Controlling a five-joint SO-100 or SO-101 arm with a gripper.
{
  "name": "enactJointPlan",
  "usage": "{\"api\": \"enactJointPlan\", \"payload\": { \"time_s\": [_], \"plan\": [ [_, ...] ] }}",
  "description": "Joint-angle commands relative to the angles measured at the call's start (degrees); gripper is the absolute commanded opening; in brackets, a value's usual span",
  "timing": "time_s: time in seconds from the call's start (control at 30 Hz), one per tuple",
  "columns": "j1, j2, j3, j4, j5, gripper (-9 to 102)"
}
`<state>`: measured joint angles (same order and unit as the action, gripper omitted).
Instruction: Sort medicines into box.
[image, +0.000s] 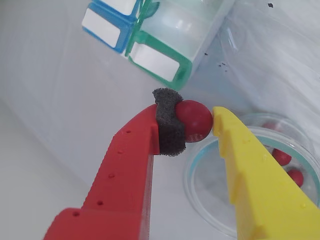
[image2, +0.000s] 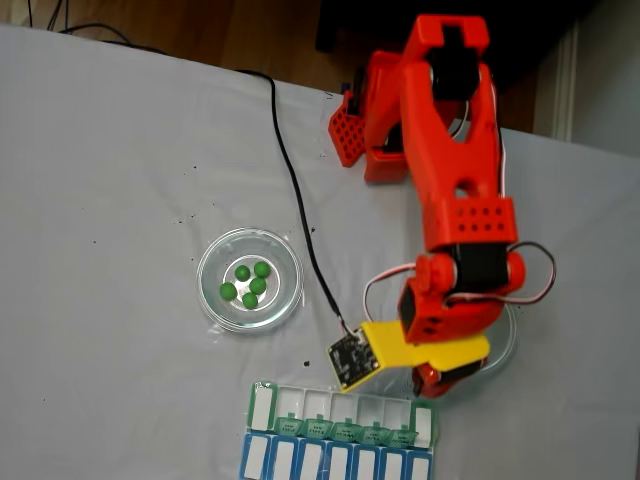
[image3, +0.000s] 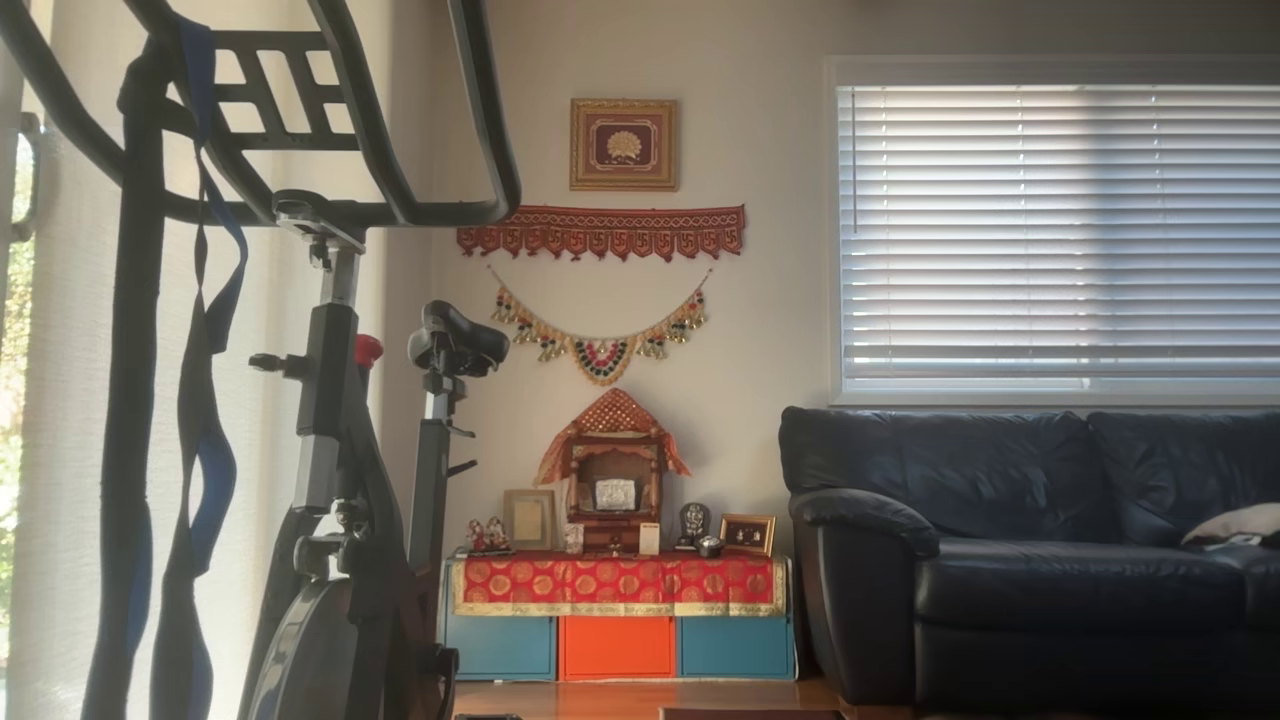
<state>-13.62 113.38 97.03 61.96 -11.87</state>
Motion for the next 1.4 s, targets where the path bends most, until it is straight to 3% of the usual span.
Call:
{"api": "enactJointPlan", "payload": {
  "time_s": [0.0,1.37],
  "plan": [
    [0.70,-1.76,-8.53,0.79,0.09,1],
    [0.00,-24.35,-23.82,-5.71,7.38,1]
  ]
}}
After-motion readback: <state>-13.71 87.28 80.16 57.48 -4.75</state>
